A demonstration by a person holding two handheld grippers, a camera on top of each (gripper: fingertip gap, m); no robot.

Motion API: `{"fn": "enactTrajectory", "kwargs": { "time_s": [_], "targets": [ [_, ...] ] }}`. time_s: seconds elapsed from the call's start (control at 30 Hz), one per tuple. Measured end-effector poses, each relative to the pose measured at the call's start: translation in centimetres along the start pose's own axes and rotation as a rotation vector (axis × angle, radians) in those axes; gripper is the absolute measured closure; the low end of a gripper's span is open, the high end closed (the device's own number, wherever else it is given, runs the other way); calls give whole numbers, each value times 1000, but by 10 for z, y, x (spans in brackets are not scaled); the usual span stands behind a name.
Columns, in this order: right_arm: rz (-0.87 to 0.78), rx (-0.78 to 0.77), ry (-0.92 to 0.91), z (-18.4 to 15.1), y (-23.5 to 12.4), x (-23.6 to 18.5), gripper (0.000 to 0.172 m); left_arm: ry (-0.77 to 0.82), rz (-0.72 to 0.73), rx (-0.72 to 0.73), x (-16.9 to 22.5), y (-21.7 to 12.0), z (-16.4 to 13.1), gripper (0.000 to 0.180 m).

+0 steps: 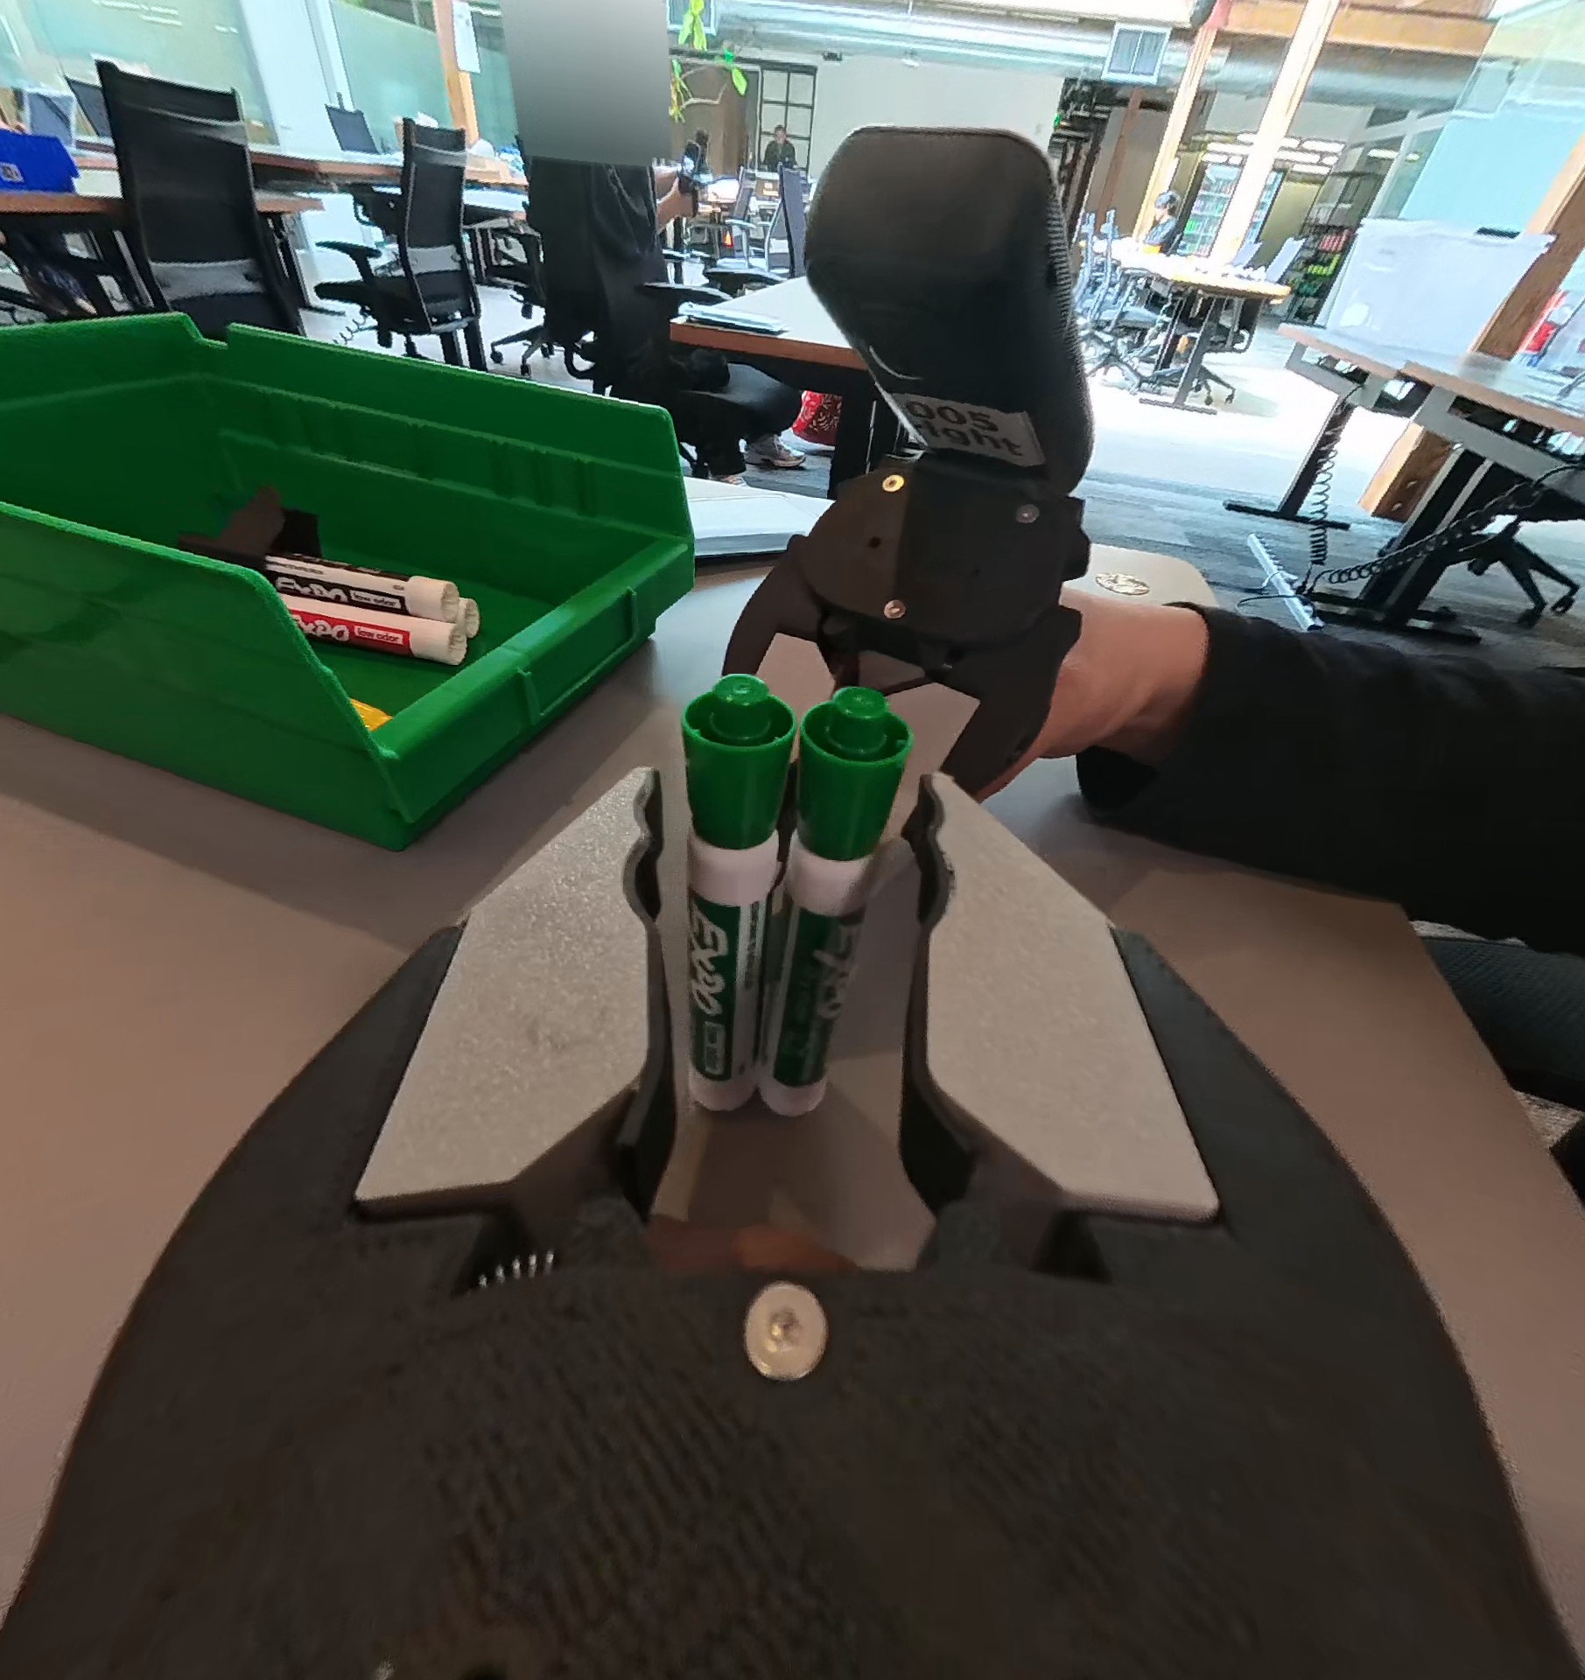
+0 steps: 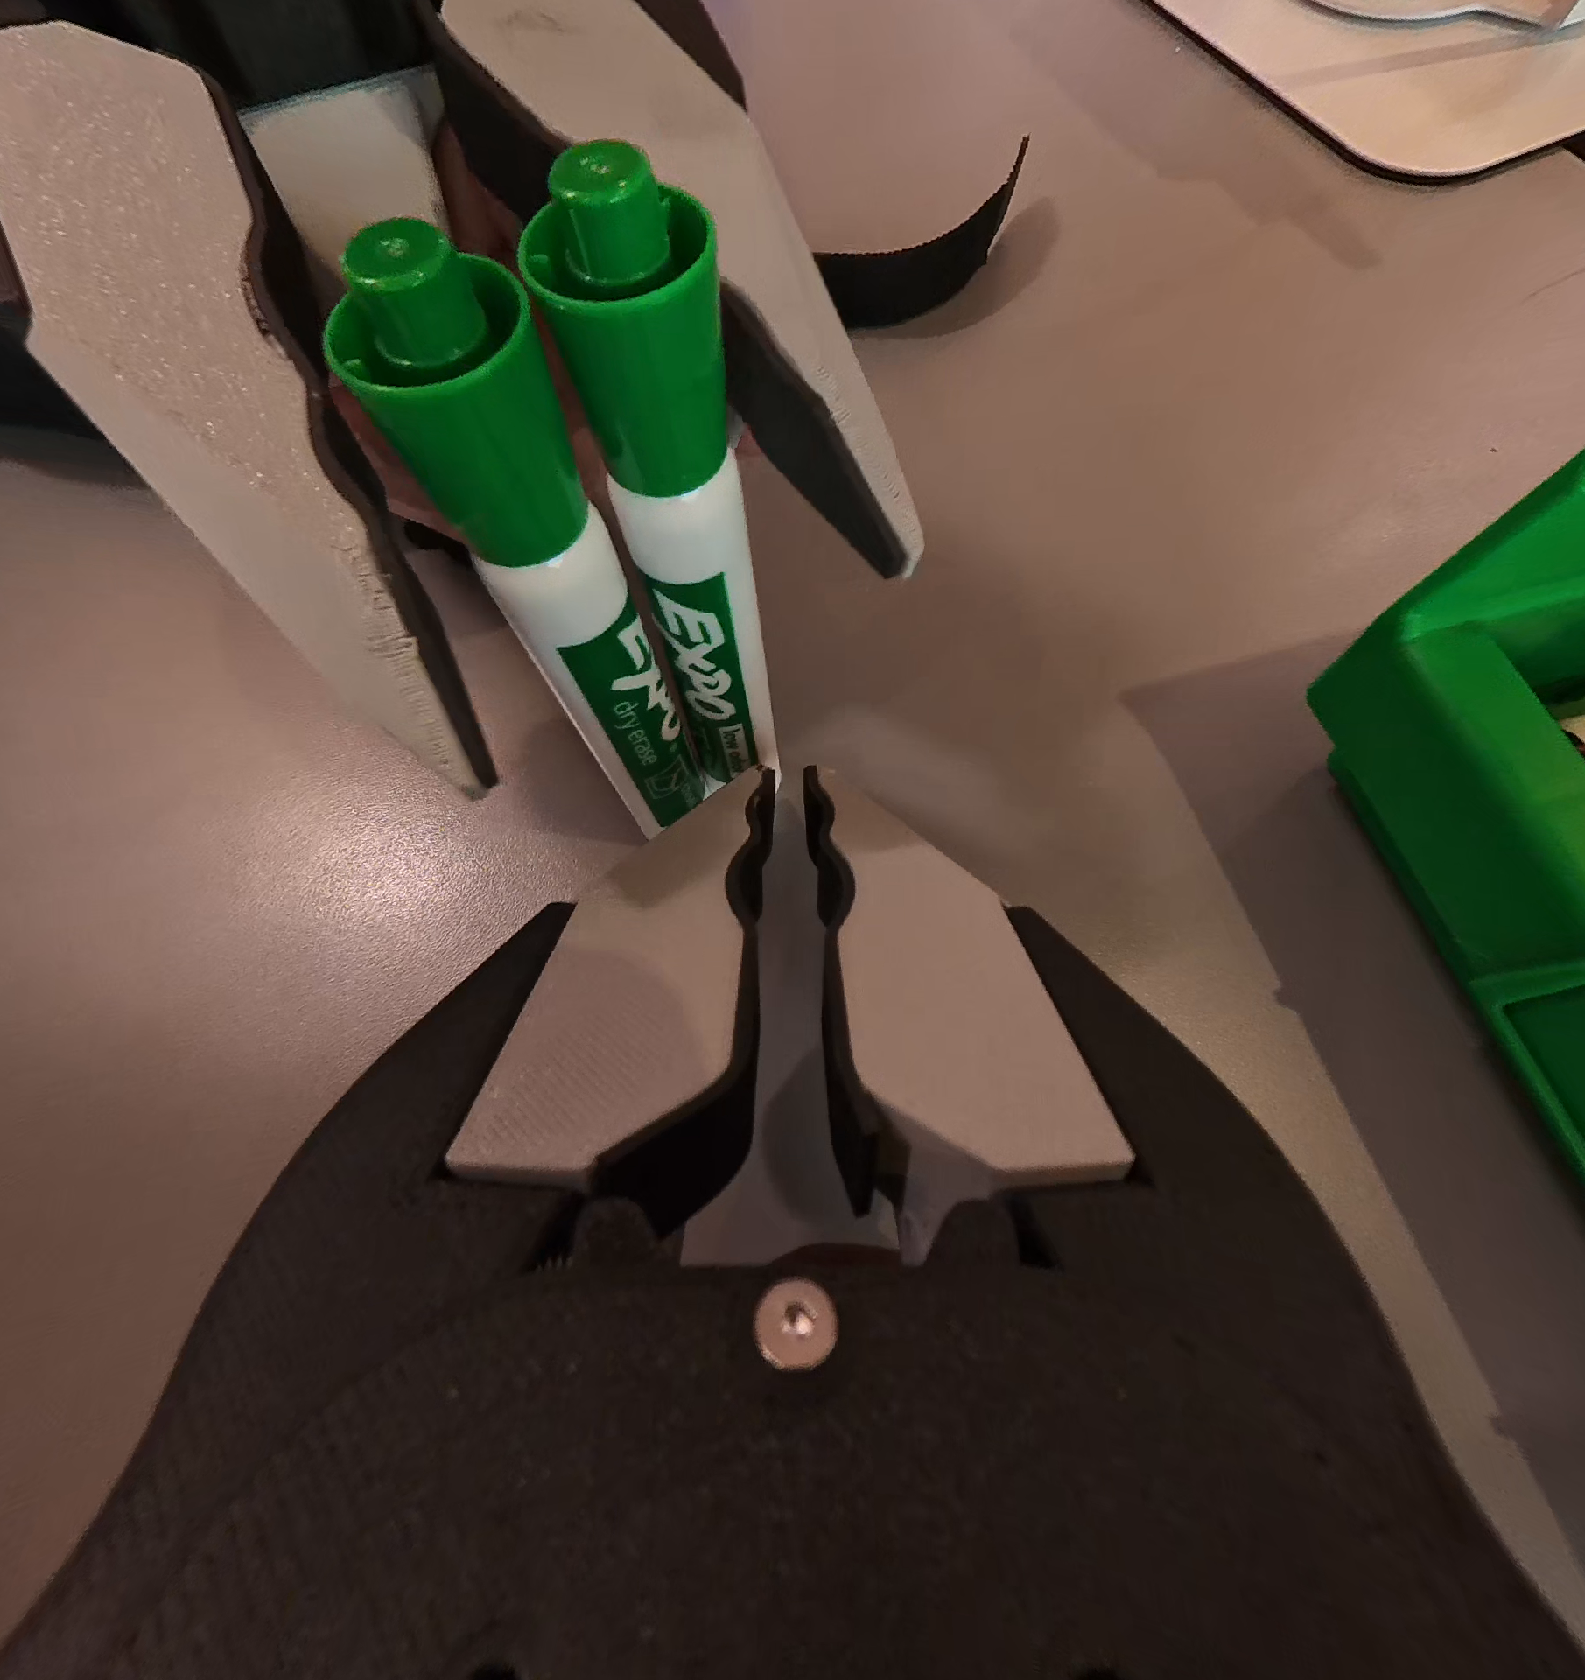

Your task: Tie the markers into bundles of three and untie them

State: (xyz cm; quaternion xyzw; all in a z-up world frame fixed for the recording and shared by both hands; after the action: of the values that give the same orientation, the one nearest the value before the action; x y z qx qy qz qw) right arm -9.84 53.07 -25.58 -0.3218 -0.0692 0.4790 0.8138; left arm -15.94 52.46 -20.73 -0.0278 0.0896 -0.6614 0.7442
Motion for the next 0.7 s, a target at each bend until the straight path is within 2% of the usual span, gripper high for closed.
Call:
{"fn": "enactTrajectory", "kwargs": {
  "time_s": [0.7],
  "targets": [
    [0,-4,-3,0,0,-1,170,77,10,-62,1,6,-4,129]
  ]
}}
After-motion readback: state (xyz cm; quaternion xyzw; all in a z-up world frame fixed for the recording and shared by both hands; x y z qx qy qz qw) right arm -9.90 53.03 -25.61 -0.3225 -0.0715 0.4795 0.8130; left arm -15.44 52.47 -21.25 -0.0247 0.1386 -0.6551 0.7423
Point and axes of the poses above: each gripper's, where its closed fingertips meet, y out along the fingers, z out of its top, x = y × z across the jaws, the point moved 5 cm from there along -y, back along the fingers, and after that the axes turned 11 degrees about y, right-handed, at the moved point
